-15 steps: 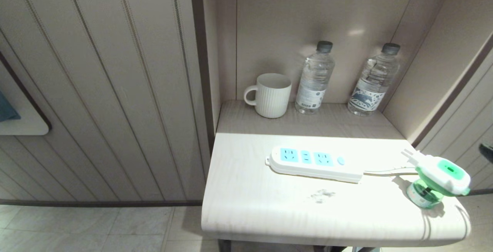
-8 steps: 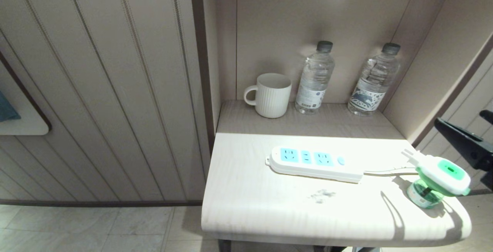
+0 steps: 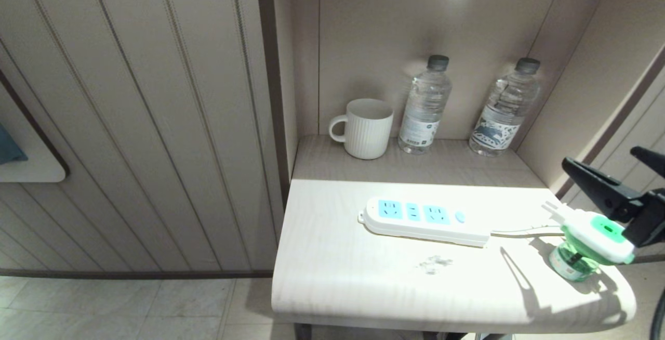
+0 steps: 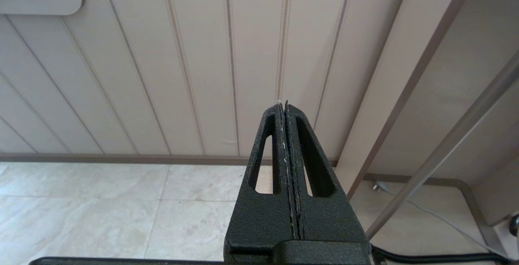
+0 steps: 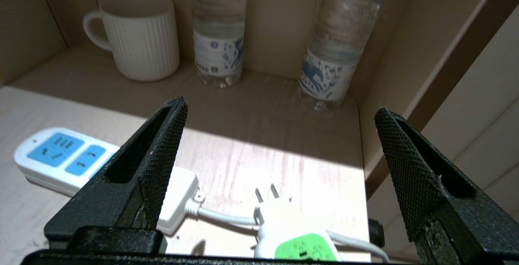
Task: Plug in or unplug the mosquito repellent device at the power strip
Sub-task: Pick up the mosquito repellent liquid
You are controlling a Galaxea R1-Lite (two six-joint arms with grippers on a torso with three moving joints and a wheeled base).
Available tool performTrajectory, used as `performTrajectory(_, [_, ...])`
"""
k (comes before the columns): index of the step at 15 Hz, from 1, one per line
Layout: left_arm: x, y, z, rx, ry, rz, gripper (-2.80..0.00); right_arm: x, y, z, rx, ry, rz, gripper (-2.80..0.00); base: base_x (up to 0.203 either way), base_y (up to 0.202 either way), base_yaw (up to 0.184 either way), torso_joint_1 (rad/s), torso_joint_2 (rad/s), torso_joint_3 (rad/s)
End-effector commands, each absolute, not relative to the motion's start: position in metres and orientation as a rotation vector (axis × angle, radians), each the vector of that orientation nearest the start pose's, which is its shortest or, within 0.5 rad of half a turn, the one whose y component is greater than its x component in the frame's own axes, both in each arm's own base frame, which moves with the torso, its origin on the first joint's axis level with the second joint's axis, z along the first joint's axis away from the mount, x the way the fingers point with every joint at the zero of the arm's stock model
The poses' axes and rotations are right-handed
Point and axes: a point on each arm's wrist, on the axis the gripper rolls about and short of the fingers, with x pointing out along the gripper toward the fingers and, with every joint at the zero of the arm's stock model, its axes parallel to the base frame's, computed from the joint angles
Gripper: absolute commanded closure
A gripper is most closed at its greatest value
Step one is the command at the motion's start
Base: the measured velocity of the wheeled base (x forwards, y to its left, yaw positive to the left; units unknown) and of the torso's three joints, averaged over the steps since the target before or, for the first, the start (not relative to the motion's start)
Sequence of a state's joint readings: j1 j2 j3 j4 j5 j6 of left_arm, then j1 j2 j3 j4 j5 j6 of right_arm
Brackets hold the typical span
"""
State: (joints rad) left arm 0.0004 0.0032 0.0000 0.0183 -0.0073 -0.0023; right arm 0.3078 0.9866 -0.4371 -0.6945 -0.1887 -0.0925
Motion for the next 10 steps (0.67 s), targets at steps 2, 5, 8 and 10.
performTrajectory(2, [-0.023, 0.000, 0.074, -0.003, 0.021, -0.008, 0.00, 0.120, 0.031, 0.215, -0.042, -0.065, 0.070, -2.80, 0.000, 0.000, 0.000, 0.000, 0.00, 0.000])
performTrajectory(5, [-0.023, 0.000, 0.074, -0.003, 0.021, -0.006, 0.00, 0.122, 0.030, 0.208, -0.015, -0.031, 0.059, -2.80, 0.000, 0.000, 0.000, 0.000, 0.00, 0.000])
performTrajectory(8, [-0.023, 0.000, 0.074, -0.003, 0.021, -0.006, 0.00, 0.126, 0.031, 0.197, -0.011, 0.018, 0.052, -2.80, 0.000, 0.000, 0.000, 0.000, 0.00, 0.000])
performTrajectory(10, [-0.023, 0.000, 0.074, -0.003, 0.021, -0.006, 0.00, 0.126, 0.031, 0.194, 0.013, 0.034, 0.049, -2.80, 0.000, 0.000, 0.000, 0.000, 0.00, 0.000])
